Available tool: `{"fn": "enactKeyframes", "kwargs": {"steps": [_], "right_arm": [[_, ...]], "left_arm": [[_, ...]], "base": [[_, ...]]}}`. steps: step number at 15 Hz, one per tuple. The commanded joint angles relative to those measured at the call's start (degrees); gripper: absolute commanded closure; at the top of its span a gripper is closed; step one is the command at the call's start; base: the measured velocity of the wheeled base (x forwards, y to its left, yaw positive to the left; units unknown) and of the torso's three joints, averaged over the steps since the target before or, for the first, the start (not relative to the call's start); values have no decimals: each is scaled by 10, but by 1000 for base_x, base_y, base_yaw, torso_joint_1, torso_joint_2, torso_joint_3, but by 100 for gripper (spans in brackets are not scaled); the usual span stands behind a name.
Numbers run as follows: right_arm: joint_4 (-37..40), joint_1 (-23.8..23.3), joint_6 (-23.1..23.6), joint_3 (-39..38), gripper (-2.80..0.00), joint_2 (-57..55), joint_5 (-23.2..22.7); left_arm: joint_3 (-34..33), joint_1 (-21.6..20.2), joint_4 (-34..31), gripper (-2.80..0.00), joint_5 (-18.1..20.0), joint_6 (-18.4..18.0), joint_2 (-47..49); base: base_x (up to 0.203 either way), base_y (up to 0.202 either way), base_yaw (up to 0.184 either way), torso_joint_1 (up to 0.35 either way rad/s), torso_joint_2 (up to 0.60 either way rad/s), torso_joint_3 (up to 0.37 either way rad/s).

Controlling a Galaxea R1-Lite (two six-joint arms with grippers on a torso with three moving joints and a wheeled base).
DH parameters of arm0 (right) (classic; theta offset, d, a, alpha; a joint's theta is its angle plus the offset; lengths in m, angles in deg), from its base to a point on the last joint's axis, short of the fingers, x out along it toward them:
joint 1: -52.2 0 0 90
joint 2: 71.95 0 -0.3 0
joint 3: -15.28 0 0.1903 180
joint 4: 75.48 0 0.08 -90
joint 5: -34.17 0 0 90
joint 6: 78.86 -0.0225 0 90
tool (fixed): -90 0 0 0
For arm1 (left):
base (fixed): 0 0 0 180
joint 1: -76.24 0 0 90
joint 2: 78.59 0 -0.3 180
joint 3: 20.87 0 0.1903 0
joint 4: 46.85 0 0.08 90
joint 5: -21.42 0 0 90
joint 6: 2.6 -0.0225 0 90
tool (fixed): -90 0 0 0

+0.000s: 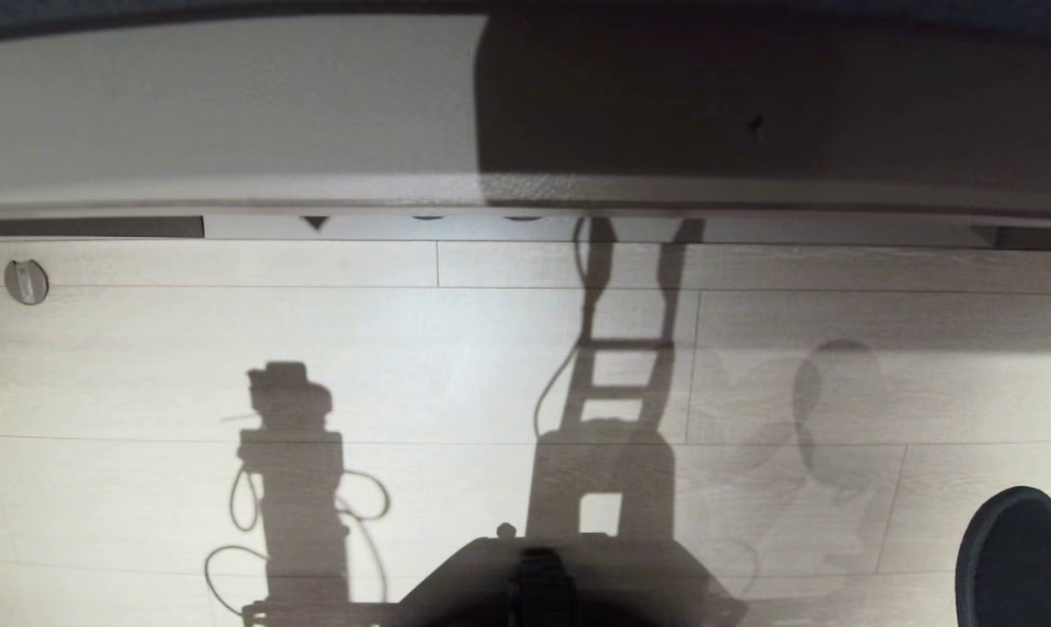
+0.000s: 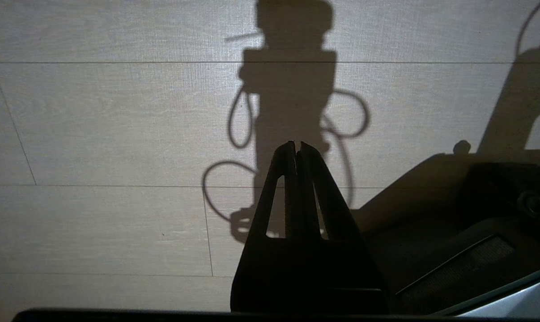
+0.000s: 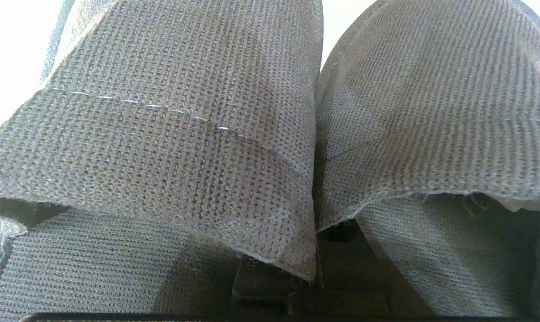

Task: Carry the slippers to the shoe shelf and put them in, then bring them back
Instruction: Place the slippers into the shoe cabinet

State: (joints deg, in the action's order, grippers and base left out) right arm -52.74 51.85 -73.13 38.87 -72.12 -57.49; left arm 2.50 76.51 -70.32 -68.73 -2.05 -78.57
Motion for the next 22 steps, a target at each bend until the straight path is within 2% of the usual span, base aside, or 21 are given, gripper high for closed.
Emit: {"fn": "enactKeyframes", "kwargs": {"steps": [1,4,7,11,14,16,22], "right_arm": [[-5,0,0,14,0,-11,-13],[-40,2,-11,83,0,-116,-52],[-157,5,-14,108,0,-309,-61],[-353,9,27,105,0,-582,-69],[-550,13,48,105,0,-726,-70],[-712,25,57,117,0,-796,-64],[-784,32,71,209,0,-820,-60]], "left_arm": [[-1,0,0,0,0,0,0],[-1,0,0,0,0,1,-1],[-1,0,0,0,0,1,-1],[-1,0,0,0,-1,1,0],[-1,0,0,0,0,1,0],[-1,0,0,0,0,1,-1],[-1,0,0,0,0,1,0]], "base": [[0,0,0,0,0,0],[0,0,0,0,0,0],[0,0,0,0,0,0],[0,0,0,0,0,0],[0,0,0,0,0,0],[0,0,0,0,0,0],[0,0,0,0,0,0]]}}
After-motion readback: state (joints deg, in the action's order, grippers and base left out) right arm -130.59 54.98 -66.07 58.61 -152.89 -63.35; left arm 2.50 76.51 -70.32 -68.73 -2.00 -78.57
